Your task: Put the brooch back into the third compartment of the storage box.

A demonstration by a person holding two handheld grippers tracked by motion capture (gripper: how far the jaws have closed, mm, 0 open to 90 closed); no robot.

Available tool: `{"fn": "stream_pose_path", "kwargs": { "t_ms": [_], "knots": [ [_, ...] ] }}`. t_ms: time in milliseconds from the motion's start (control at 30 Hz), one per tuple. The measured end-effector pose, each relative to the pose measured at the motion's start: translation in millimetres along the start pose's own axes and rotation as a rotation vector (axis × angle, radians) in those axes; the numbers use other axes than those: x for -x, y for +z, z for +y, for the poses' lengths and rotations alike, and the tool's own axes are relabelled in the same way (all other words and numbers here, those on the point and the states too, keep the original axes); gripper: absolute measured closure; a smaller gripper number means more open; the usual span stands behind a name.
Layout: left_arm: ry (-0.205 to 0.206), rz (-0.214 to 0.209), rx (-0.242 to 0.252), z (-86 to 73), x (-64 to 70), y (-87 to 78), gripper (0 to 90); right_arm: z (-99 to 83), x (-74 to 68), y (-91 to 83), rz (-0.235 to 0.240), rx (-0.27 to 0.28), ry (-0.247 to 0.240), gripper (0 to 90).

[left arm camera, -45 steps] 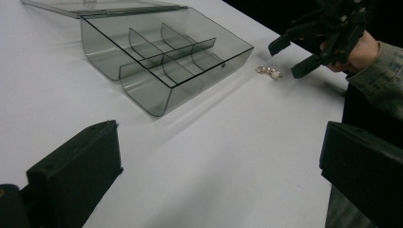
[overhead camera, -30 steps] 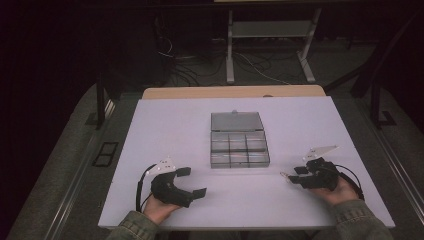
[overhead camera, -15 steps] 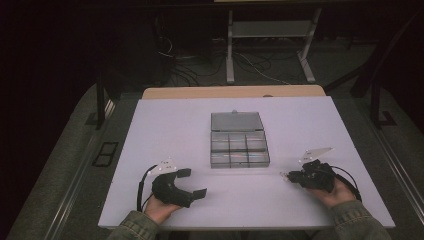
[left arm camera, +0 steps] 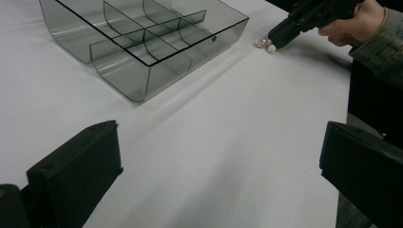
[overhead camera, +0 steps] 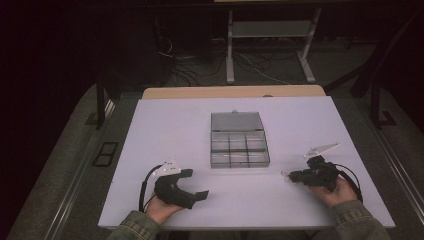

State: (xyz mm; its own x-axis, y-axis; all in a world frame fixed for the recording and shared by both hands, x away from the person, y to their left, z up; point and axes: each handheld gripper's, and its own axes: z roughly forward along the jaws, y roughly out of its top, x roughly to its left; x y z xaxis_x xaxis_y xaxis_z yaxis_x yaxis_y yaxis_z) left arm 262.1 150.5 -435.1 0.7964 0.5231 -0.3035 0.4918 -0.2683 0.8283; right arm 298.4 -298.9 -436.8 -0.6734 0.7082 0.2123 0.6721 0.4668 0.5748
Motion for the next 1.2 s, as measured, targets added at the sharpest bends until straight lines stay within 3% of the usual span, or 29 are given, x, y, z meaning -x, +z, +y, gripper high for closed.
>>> {"fn": "stream_pose_path", "kwargs": {
  "t_ms": [400,633,1200],
  "knots": [
    [0.007,-0.003,-0.001,1.1,0.9,2.7,0.0,0.3,2.3,-16.0,0.057,0.072,0.053,81.9],
    [-0.003,0.005,-0.002,0.1,-1.6,3.1,0.0,6.0,-1.9,-27.8,0.057,0.118,0.033,81.9],
    [-0.015,0.010,0.010,-0.4,-3.5,2.8,0.0,36.9,-6.8,-43.0,0.067,0.146,-0.007,81.8]
  ]
}}
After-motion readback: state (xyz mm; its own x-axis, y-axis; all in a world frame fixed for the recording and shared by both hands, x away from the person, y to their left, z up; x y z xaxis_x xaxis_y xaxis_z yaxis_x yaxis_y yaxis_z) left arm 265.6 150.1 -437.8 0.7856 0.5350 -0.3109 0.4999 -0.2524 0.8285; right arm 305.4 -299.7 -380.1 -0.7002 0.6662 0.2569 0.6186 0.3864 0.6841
